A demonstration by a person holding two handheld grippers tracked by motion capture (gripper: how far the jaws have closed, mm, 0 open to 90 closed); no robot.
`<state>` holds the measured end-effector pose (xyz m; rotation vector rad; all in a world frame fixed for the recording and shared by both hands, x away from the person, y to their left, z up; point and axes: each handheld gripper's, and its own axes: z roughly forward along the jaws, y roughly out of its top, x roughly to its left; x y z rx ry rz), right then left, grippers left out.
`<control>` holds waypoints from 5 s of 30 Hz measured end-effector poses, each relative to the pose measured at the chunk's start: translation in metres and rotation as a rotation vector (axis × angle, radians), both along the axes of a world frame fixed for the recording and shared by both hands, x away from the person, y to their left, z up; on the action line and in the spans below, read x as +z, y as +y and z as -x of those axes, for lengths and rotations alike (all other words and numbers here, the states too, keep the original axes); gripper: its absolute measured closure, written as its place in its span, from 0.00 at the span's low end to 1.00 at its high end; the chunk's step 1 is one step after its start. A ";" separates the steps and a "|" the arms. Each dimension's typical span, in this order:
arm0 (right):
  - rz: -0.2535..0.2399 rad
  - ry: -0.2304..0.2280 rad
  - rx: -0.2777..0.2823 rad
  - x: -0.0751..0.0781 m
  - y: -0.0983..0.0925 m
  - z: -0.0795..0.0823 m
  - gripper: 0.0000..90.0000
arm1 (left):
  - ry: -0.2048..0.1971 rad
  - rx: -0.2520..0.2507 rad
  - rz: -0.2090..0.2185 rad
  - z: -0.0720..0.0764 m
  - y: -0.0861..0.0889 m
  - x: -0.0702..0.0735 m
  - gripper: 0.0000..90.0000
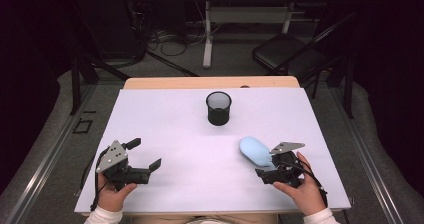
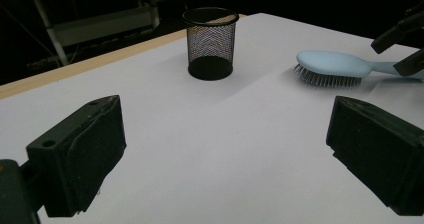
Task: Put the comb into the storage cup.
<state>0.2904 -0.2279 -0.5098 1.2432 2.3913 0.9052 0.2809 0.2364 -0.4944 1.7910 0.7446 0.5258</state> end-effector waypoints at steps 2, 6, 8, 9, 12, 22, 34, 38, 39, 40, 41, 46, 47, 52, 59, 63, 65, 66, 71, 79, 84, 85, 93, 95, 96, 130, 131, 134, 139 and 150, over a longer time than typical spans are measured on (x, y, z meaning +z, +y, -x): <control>0.009 -0.011 0.000 0.000 0.001 0.000 0.17 | 0.001 0.000 -0.001 0.000 -0.001 0.000 0.03; -0.013 -0.018 -0.014 0.000 0.000 0.000 0.08 | 0.002 -0.001 -0.003 0.000 -0.001 0.000 0.03; -0.016 -0.013 -0.006 0.000 0.000 0.000 0.01 | 0.003 0.001 -0.003 0.000 -0.001 0.000 0.03; -0.017 -0.012 -0.008 0.000 0.000 0.000 0.00 | 0.003 0.001 -0.003 0.000 -0.001 0.000 0.03; -0.019 -0.012 -0.023 -0.001 0.000 -0.001 0.00 | 0.002 0.001 -0.003 0.000 -0.001 0.000 0.03; 0.043 0.002 -0.002 -0.004 0.000 -0.001 0.00 | 0.003 0.000 -0.003 0.000 -0.001 -0.001 0.03; 0.081 0.025 0.013 0.003 -0.003 -0.006 0.00 | 0.004 -0.005 -0.002 0.000 -0.002 -0.001 0.03; 0.093 0.025 0.015 0.005 -0.005 -0.009 0.00 | 0.003 -0.003 -0.003 0.000 -0.002 -0.001 0.03; 0.095 0.027 0.017 0.005 -0.006 -0.009 0.00 | 0.003 -0.003 -0.002 0.000 -0.002 -0.001 0.03; 0.096 0.028 0.016 0.006 -0.006 -0.010 0.00 | 0.005 -0.002 -0.002 0.000 -0.002 -0.001 0.03; 0.100 0.031 0.018 0.006 -0.006 -0.010 0.00 | 0.005 -0.001 -0.003 0.000 -0.002 -0.001 0.03; 0.117 0.033 0.022 0.006 -0.007 -0.011 0.00 | 0.004 0.000 -0.003 0.000 -0.002 -0.001 0.03; 0.121 0.034 0.024 0.006 -0.007 -0.012 0.00 | 0.005 0.002 -0.003 0.000 -0.002 -0.001 0.03; 0.141 0.039 0.031 0.008 -0.008 -0.013 0.00 | 0.006 0.001 -0.001 0.000 -0.002 -0.001 0.03; 0.193 0.061 0.035 0.011 -0.011 -0.015 0.00 | 0.005 0.003 0.000 0.000 -0.002 -0.001 0.03; 0.227 0.078 0.042 0.011 -0.012 -0.016 0.00 | 0.007 0.002 0.002 0.000 -0.003 -0.001 0.03; 0.229 0.068 0.040 0.010 -0.013 -0.017 0.00 | 0.007 0.002 0.002 0.000 -0.003 -0.001 0.03; 0.245 0.084 0.040 0.012 -0.014 -0.017 0.00 | 0.006 0.003 0.003 0.000 -0.003 -0.001 0.03; 0.265 0.107 0.044 0.012 -0.018 -0.022 0.00 | 0.006 0.008 0.002 0.000 -0.002 -0.001 0.03; 0.297 0.164 0.056 0.007 -0.021 -0.030 0.00 | 0.008 0.009 0.001 0.000 -0.003 -0.002 0.03; 0.323 0.202 0.058 0.004 -0.021 -0.034 0.01 | 0.007 0.008 0.001 0.000 -0.002 -0.001 0.03; 0.324 0.189 0.068 0.003 -0.021 -0.035 0.02 | 0.007 0.009 0.001 0.000 -0.002 -0.002 0.03; 0.365 0.210 0.096 0.001 -0.013 -0.036 0.03 | 0.007 0.005 -0.001 0.000 -0.003 -0.002 0.03; 0.368 0.209 0.101 0.001 -0.011 -0.036 0.03 | 0.006 0.005 -0.001 0.000 -0.003 -0.002 0.03; 0.376 0.221 0.100 0.003 -0.010 -0.036 0.03 | 0.007 0.005 -0.001 0.000 -0.003 -0.002 0.03; 0.436 0.278 0.128 -0.001 0.009 -0.053 0.25 | 0.002 0.009 -0.001 0.000 -0.001 -0.001 0.03; 0.443 0.280 0.129 0.000 0.009 -0.054 0.26 | 0.002 0.009 -0.001 0.000 -0.001 -0.001 0.03; 0.432 0.274 0.114 -0.002 0.007 -0.056 0.29 | 0.001 0.008 -0.002 0.000 -0.001 -0.001 0.03; 0.440 0.284 0.122 -0.002 0.007 -0.058 0.33 | 0.002 0.009 -0.001 0.000 -0.001 -0.001 0.03; 0.423 0.299 0.137 -0.006 0.010 -0.059 0.47 | 0.001 0.008 0.000 0.000 -0.001 -0.001 0.03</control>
